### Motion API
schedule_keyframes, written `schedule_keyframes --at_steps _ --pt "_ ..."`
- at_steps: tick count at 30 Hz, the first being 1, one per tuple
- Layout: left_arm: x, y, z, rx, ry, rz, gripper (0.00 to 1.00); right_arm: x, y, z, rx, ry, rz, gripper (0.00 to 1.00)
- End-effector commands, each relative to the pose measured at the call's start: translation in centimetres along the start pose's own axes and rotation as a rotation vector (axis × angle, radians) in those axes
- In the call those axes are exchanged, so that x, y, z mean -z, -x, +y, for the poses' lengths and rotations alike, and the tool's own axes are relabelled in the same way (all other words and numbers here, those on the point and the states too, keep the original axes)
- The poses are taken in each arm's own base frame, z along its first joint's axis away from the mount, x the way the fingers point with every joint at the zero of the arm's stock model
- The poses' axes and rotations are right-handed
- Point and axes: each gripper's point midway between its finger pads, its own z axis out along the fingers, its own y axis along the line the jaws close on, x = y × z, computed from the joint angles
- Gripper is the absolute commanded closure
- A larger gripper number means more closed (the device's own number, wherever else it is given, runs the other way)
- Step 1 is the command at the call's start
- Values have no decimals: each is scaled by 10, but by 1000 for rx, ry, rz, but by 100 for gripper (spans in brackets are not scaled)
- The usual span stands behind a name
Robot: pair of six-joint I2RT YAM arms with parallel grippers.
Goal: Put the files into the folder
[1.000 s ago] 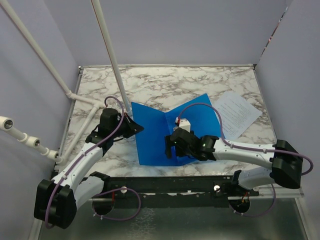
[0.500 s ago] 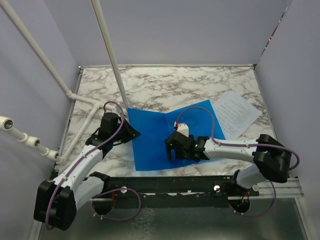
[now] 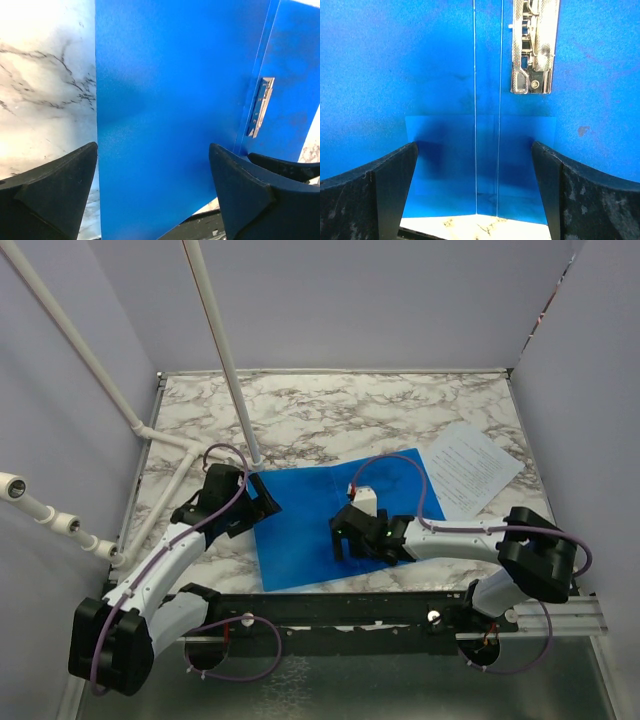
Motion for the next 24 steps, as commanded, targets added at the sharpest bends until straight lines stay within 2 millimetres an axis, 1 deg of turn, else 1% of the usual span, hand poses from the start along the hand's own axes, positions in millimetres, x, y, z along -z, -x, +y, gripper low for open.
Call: schedule_keyframes --at_steps 1,4,9,10,14,21,24 --pt "13 18 5 -44 80 -54 6 -16 -45 -40 40 -146 127 0" --pt "15 22 7 -62 111 -55 6 -17 -44 -42 54 -162 130 0" --pt "19 31 0 -90 113 -59 6 -22 -47 -47 79 -198 143 0" --pt "18 30 -1 -90 113 -51 6 -23 -49 -49 83 -206 146 0" --pt "7 14 -1 -98 117 3 7 -26 -52 -54 93 -230 155 0" --pt "-17 -19 -9 -142 147 33 7 -29 -57 -64 108 -285 166 0" --pt "-28 -33 -5 -155 170 61 7 -31 -58 -67 105 -296 167 0"
